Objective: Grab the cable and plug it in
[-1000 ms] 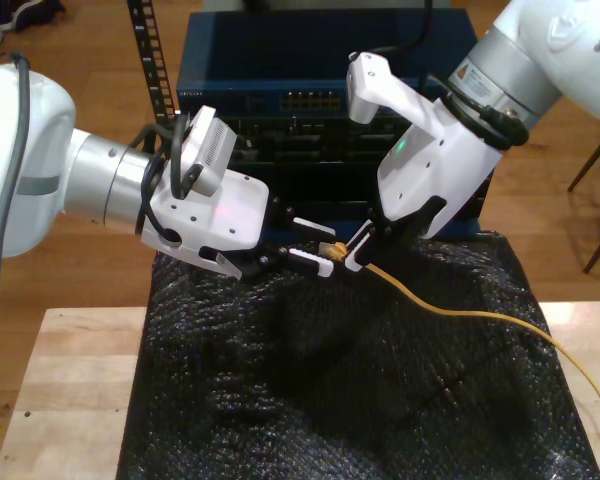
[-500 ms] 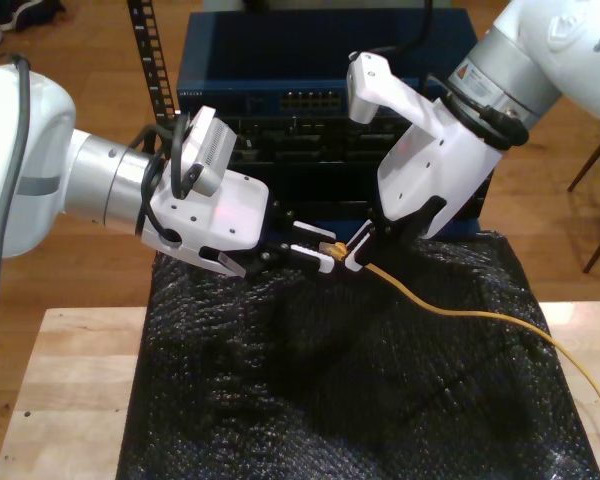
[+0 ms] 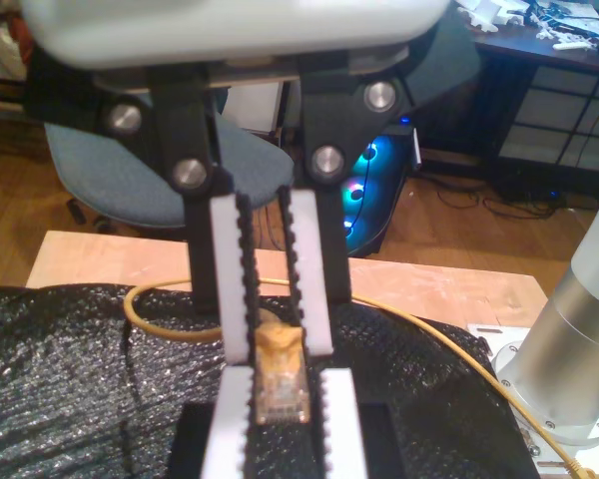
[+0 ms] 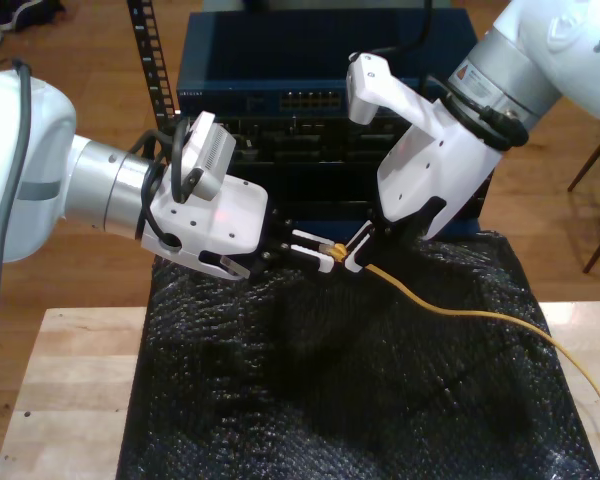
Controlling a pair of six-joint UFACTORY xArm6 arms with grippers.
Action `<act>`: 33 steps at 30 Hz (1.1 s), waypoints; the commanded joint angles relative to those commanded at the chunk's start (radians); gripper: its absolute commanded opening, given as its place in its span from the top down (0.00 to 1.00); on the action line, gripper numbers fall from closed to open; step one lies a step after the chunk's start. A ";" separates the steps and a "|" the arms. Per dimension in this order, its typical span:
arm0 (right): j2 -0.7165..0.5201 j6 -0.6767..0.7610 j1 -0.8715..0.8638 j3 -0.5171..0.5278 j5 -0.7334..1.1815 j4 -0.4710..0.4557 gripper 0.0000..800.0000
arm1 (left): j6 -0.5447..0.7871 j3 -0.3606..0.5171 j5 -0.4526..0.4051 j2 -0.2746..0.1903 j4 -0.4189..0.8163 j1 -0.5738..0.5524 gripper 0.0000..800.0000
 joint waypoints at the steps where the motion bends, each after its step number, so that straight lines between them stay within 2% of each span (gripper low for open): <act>1: 0.000 0.000 0.000 0.000 0.000 0.000 0.99 | 0.000 0.000 0.000 0.000 0.000 0.000 0.85; 8: 0.000 0.000 0.002 0.000 0.000 0.000 0.99 | -0.002 -0.002 0.000 0.000 -0.005 0.002 0.85; 14: 0.000 0.000 0.002 0.000 0.000 0.002 0.99 | 0.002 -0.002 0.009 0.002 -0.057 0.002 0.84; 33: 0.000 0.000 0.000 0.003 0.000 0.008 0.99 | 0.002 0.020 0.012 0.000 -0.055 0.003 0.81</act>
